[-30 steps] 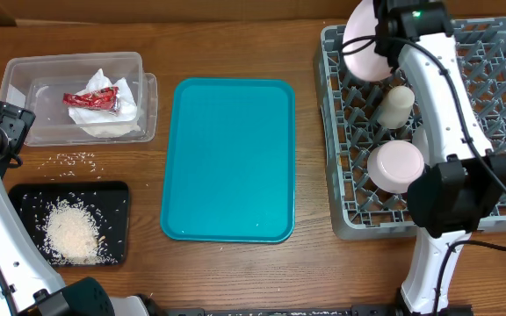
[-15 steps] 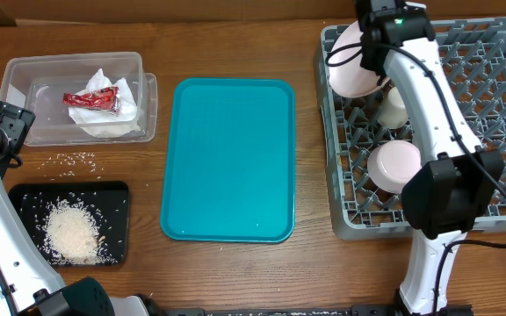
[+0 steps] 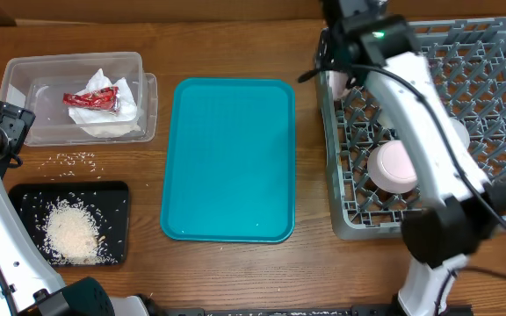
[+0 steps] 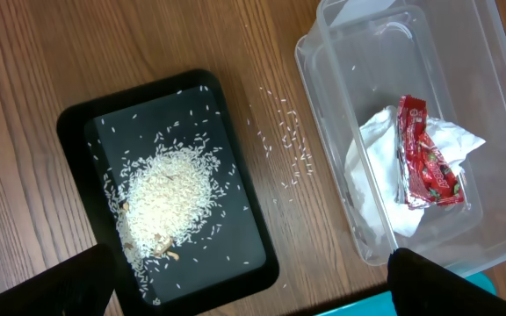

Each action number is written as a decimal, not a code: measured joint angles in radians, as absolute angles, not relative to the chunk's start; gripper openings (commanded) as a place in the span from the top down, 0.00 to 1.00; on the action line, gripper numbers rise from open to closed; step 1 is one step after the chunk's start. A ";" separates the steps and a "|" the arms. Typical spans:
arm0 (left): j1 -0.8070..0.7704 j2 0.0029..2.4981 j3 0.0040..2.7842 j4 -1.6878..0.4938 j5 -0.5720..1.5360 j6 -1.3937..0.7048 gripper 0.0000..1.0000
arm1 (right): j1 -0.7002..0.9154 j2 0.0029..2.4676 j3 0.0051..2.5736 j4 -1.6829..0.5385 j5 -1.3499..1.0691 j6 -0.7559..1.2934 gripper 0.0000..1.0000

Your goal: Sort waste into correct bins and load items into the dishwasher

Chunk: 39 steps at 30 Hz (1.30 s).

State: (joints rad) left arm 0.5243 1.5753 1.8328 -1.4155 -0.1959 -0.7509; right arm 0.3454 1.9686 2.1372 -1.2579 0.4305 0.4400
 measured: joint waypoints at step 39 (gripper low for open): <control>0.524 1.575 1.833 -1.416 -0.197 -0.751 0.01 | 0.371 1.100 1.456 -1.467 0.222 0.607 0.00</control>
State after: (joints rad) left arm 0.5243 1.5753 1.8328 -1.4162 -0.1967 -0.7509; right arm 0.3714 1.1004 1.4563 -1.4673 0.2222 0.6071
